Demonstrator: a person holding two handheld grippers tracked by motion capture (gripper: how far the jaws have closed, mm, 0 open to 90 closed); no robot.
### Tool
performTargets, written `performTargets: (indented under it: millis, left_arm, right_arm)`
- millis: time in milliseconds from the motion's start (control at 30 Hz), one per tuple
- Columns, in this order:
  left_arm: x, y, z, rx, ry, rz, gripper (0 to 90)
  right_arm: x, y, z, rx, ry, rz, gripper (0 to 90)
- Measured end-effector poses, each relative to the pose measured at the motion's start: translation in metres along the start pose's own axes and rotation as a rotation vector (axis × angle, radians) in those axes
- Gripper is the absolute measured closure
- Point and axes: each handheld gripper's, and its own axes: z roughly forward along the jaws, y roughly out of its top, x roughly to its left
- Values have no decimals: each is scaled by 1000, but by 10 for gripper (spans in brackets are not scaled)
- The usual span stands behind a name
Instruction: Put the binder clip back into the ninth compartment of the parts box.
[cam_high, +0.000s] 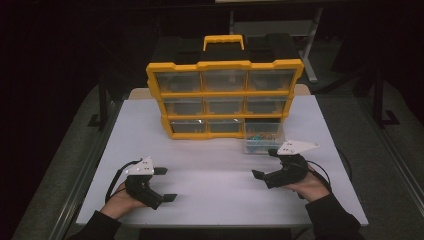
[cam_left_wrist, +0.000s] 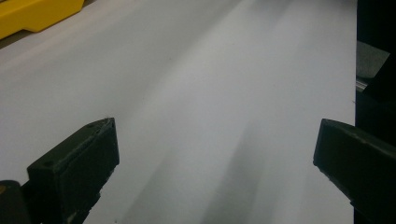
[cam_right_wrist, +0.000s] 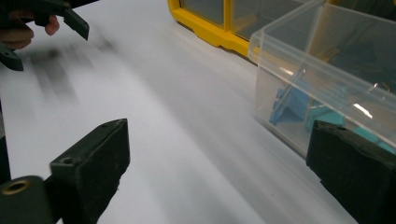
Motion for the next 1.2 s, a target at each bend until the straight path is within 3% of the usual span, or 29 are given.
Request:
performTargets:
  millis: [467,633,867,1200]
  left_arm:
    - [0,0,0,0,2,2,0]
    - [0,0,0,-1,2,3,0]
    - [0,-1,1,4,5,0,0]
    - [0,-2,2,14,10,1,0]
  right_arm:
    - [-7,-33,0,13,-39,22,6]
    - [-9,-39,0,10,-59,23,3]
    - [-5,-45,0,5,-43,26,0]
    - [-3,-52,-1,20,-61,17,0]
